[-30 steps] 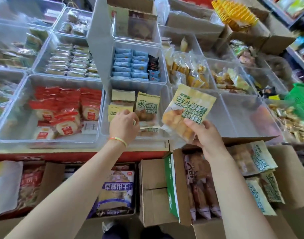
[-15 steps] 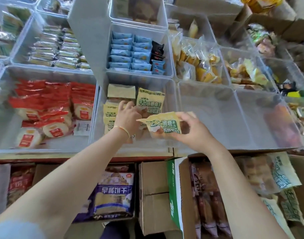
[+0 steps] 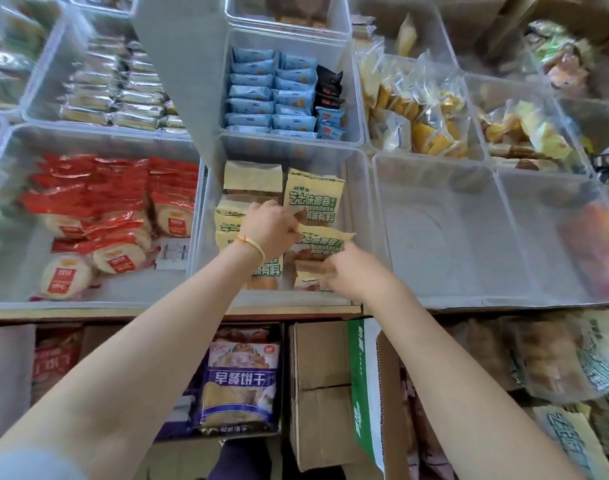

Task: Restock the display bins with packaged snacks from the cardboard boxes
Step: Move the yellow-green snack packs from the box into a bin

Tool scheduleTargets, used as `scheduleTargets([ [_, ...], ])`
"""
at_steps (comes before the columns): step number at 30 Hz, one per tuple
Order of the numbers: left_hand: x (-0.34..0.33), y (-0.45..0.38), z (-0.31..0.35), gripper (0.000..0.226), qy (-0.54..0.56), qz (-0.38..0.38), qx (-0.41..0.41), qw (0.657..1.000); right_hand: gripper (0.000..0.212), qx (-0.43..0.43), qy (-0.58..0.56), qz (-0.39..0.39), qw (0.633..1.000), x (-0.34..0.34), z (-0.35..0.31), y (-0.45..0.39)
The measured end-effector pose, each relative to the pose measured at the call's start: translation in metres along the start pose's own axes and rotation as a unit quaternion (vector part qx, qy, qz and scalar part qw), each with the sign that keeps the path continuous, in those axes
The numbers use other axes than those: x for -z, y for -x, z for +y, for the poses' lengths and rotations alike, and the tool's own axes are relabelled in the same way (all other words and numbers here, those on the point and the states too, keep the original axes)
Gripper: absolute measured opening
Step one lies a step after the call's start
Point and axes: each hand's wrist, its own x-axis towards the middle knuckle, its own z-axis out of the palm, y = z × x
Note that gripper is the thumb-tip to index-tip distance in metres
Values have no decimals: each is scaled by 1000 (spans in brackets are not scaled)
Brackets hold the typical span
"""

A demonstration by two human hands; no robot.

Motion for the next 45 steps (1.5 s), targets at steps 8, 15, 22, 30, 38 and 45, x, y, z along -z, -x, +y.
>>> scheduleTargets([
  [8,-7,5,-5,21,-19,31,-14,999,34,-1,-107,-9,994,-10,-6,-12],
  [15,-15,20,-9,18,35,104,-44,993,36,6,-203,-32,979,-17,-18,-15],
  [22,-20,64,-28,79,17,85,73,994,51,21,-175,8,984,-9,-15,-12],
  [30,-19,56,-29,90,-13,-59,87,994,90,16,-93,24,995,-12,-26,-26],
  [38,16,92,28,52,138,153,48,977,34,56,-292,246,923,7,-15,78],
  [45,41,119,134,25,330,154,-22,931,15,-77,-392,378,835,-46,46,166],
])
